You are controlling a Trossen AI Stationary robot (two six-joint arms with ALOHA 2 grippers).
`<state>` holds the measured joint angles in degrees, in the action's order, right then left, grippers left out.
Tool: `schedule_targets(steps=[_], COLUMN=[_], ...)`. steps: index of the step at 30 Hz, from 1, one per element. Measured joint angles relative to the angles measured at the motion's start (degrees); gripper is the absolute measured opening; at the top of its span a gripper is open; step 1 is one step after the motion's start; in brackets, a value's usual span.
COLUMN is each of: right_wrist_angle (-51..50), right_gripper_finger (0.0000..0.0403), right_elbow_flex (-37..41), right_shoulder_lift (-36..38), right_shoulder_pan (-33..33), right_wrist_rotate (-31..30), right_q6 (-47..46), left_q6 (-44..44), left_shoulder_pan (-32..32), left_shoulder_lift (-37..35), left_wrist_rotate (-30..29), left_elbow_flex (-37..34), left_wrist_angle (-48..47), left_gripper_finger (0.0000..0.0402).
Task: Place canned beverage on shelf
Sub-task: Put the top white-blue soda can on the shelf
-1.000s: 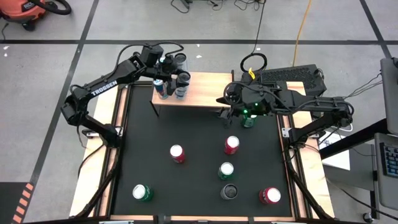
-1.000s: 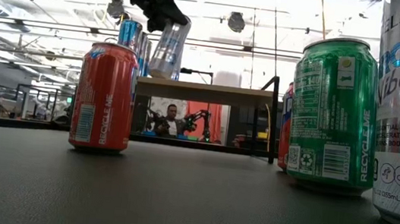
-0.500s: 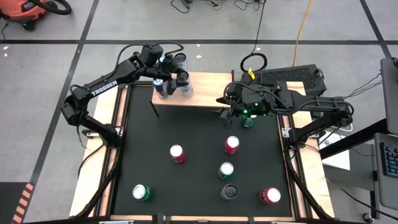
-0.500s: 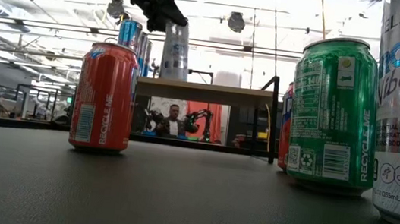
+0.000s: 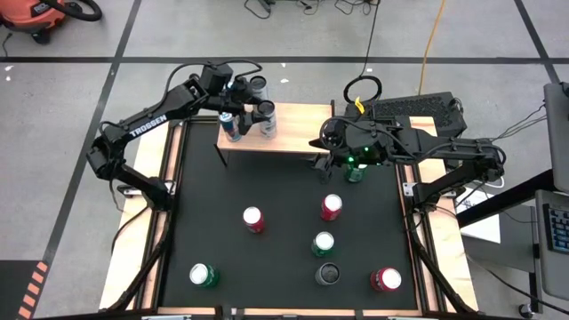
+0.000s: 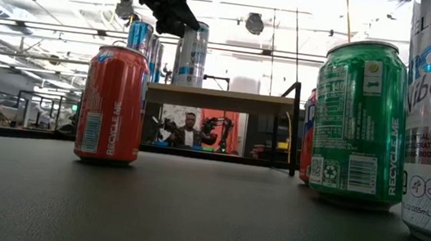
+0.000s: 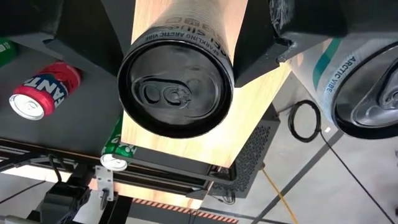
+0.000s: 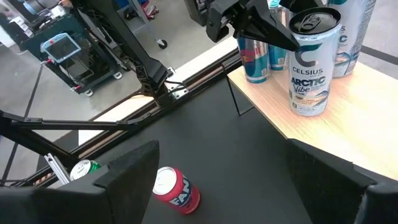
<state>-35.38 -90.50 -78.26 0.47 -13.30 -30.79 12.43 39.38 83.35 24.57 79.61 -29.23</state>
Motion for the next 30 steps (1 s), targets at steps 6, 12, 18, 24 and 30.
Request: schedule_targets(steps=[6, 12, 18, 24, 30], right_wrist_angle=[0.00, -0.01, -0.02, -0.28, -0.04], right_gripper_finger=[0.0327, 0.0327, 0.0327, 0.0327, 0.0327], right_elbow_flex=[0.00, 0.00, 0.00, 0.00, 0.00], right_shoulder_lift=[0.00, 0.00, 0.00, -0.43, -1.11], right_shoulder_pan=[0.00, 0.00, 0.00, -0.09, -0.11], right_wrist_rotate=[-0.02, -0.02, -0.08, -0.13, -0.05], right_q6=[0.00, 0.02, 0.41, 1.53, 1.53], left_q6=[0.00, 0.03, 0.00, -0.02, 0.02], left_shoulder_pan=[-0.02, -0.02, -0.02, -0.02, -0.02], left_shoulder_lift=[0.04, -0.45, -1.64, -1.70, -1.73], left_wrist_rotate=[-1.17, -1.41, -1.56, -1.94, -2.76], left_elbow_flex=[0.00, -0.02, -0.14, -0.15, -0.13], left_wrist_angle=[0.00, -0.29, -0.66, -0.80, -1.41], left_gripper_finger=[0.0288, 0.0277, 0.0272, 0.0272, 0.0271])
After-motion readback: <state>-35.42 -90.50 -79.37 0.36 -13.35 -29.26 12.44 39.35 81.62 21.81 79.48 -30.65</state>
